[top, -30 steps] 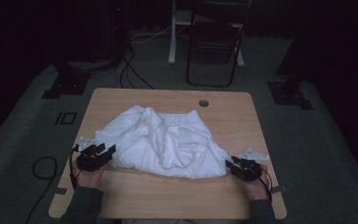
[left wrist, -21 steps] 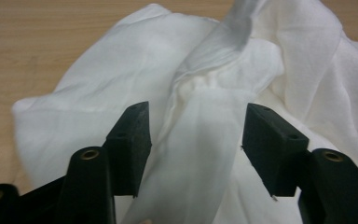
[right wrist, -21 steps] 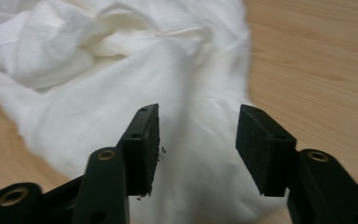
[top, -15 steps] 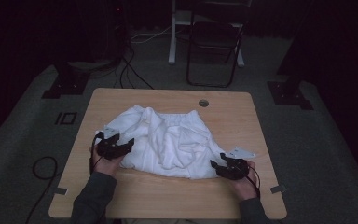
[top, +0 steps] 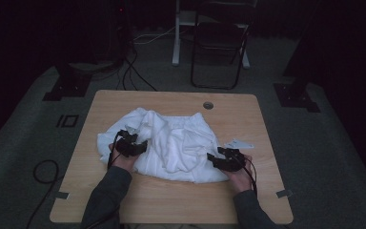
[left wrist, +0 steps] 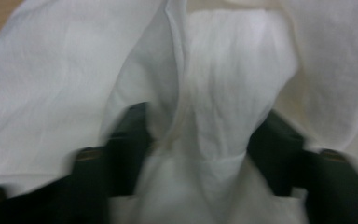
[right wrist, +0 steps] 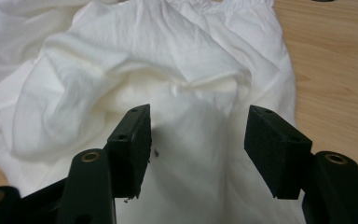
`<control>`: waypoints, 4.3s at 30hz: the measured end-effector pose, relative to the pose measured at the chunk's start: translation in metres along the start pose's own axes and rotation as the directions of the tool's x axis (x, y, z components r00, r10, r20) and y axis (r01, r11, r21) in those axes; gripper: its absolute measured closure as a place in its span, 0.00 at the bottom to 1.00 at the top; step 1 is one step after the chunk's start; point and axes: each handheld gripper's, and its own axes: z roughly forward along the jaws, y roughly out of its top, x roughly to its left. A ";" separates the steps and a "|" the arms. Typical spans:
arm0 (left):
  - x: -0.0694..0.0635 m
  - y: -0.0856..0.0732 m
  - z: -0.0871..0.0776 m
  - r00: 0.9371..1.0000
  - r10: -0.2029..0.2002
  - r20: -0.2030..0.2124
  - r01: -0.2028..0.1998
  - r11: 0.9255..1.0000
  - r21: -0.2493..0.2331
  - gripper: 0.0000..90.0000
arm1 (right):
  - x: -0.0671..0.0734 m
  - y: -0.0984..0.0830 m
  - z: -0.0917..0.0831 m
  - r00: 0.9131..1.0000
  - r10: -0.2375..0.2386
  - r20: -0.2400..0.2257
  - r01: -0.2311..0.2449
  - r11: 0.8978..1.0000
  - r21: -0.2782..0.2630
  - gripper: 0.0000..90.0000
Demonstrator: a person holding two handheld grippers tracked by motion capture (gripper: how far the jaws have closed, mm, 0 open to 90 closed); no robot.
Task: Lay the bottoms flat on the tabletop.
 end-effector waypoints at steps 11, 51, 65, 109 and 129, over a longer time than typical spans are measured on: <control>0.014 -0.015 -0.052 0.993 -0.057 0.108 0.070 0.990 -0.120 0.95 | 0.002 0.006 0.005 0.997 -0.067 0.043 0.064 0.995 0.081 0.96; -0.004 -0.118 -0.071 0.964 -0.132 0.230 0.125 0.991 0.048 0.95 | 0.004 -0.067 -0.042 0.996 -0.086 0.020 0.080 0.978 0.193 0.96; 0.000 -0.079 -0.033 0.975 -0.111 0.193 0.109 0.994 0.021 0.95 | -0.032 -0.038 -0.008 0.993 -0.027 0.115 0.007 0.986 0.165 0.96; 0.023 -0.043 -0.046 0.973 -0.153 0.171 0.168 0.983 -0.078 0.63 | -0.050 -0.003 -0.018 0.980 -0.014 0.198 -0.009 0.993 0.114 0.76; -0.029 0.040 -0.039 0.987 -0.040 0.154 0.070 0.978 -0.195 0.29 | 0.020 0.057 0.013 0.989 -0.137 0.053 0.136 0.991 0.014 0.43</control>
